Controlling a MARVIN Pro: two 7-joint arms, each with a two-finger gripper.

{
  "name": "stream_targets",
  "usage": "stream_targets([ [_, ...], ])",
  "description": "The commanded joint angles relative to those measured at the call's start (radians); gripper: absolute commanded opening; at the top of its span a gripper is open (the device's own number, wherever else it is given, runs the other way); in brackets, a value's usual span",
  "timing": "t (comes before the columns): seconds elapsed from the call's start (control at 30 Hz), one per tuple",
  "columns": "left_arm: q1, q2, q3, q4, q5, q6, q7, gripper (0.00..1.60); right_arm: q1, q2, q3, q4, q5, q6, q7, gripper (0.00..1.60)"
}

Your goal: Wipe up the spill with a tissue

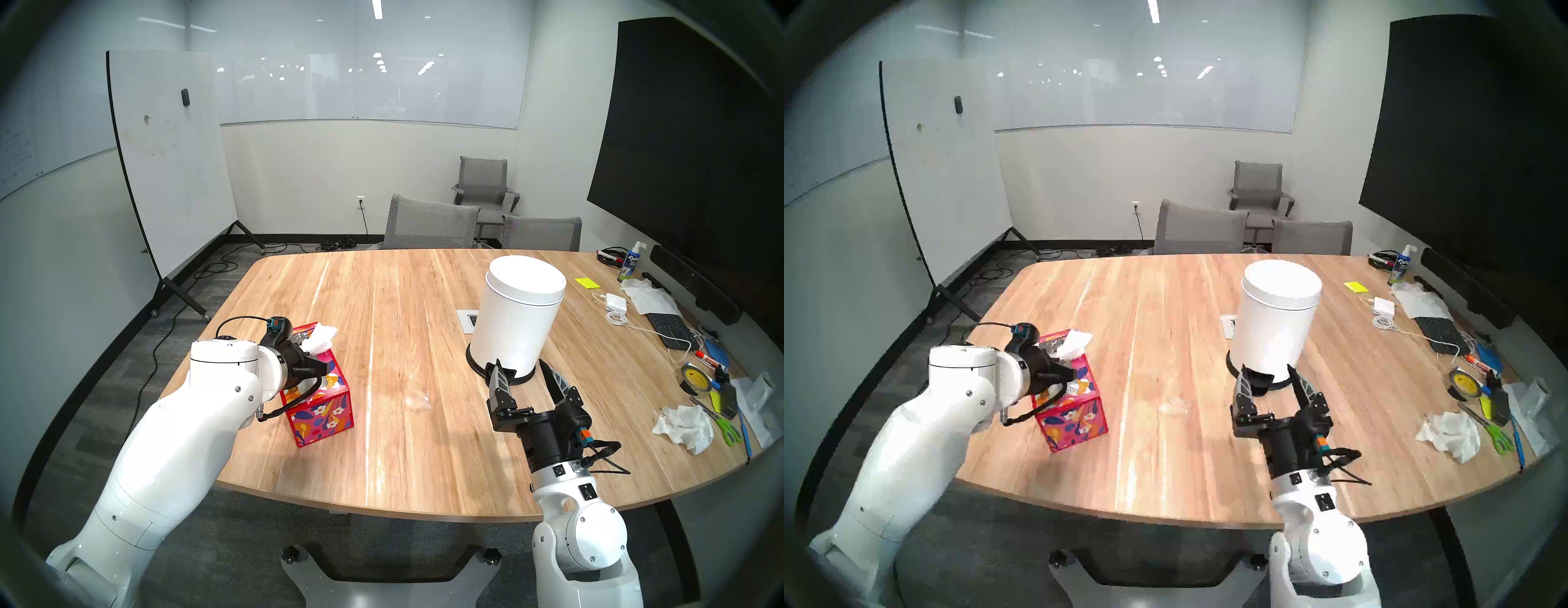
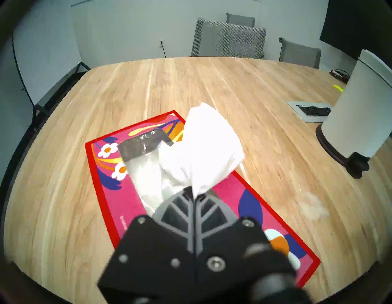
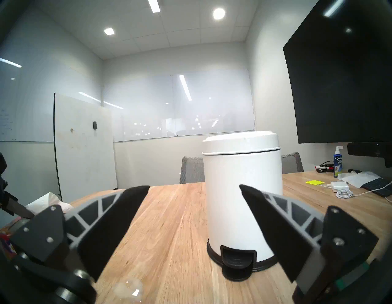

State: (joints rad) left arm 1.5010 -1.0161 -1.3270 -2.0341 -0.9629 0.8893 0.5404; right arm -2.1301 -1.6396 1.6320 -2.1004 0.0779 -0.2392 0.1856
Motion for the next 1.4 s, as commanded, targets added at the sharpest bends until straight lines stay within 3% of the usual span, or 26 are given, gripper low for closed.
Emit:
stream_targets([
  [0.0, -0.018, -0.007, -0.003, -0.045, 0.004, 0.000, 0.009, 0.00, 0.002, 0.002, 0.001, -0.024, -0.001, -0.003, 0.002, 1.60],
  [0.43, -0.046, -0.024, -0.027, -0.090, -0.018, 0.048, 0.040, 0.00, 0.002, 0.002, 0.001, -0.023, -0.001, -0.003, 0.002, 1.60],
  [0.7, -0.077, -0.033, -0.054, -0.197, -0.060, 0.071, 0.077, 0.00, 0.003, 0.002, 0.001, -0.022, -0.001, -0.004, 0.002, 1.60],
  [1.03, 0.000, -0.019, -0.047, -0.327, -0.146, 0.071, 0.170, 0.00, 0.003, 0.002, 0.001, -0.023, -0.001, -0.003, 0.002, 1.60],
  [1.37, 0.006, 0.003, -0.059, -0.409, -0.238, 0.071, 0.241, 0.00, 0.003, 0.002, 0.000, -0.022, -0.001, -0.004, 0.002, 1.60],
])
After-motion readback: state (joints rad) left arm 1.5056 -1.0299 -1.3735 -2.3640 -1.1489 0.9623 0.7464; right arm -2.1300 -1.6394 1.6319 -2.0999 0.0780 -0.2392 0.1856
